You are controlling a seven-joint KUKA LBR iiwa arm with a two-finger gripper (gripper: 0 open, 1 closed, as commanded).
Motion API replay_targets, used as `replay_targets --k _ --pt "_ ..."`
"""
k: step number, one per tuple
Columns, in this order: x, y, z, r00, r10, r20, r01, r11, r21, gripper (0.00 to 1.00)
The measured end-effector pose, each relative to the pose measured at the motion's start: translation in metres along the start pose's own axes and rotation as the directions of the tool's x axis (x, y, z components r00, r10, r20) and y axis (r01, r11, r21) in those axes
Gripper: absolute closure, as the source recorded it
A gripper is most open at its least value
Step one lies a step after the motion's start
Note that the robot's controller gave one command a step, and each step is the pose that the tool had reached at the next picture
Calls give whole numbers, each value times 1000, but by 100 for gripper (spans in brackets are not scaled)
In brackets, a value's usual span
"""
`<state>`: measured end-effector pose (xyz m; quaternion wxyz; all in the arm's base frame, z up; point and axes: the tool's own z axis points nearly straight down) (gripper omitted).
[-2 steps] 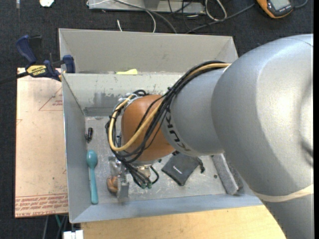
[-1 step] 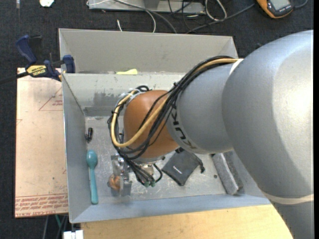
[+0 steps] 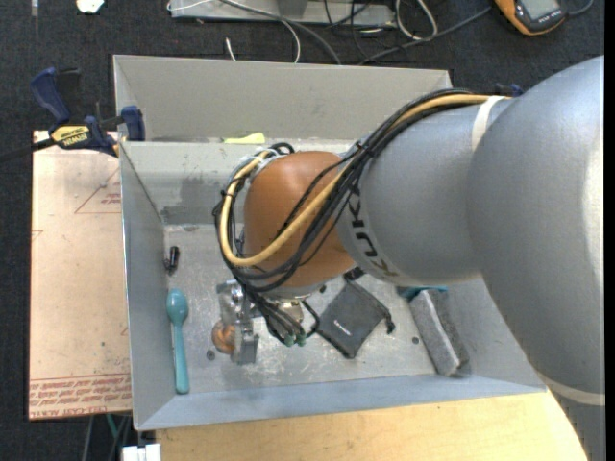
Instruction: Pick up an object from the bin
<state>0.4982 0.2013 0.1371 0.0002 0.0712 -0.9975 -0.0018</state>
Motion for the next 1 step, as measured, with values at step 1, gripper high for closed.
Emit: replay_targets --k 1 --pt "1 0 -42 1000 0 -6 0 1000 1 100"
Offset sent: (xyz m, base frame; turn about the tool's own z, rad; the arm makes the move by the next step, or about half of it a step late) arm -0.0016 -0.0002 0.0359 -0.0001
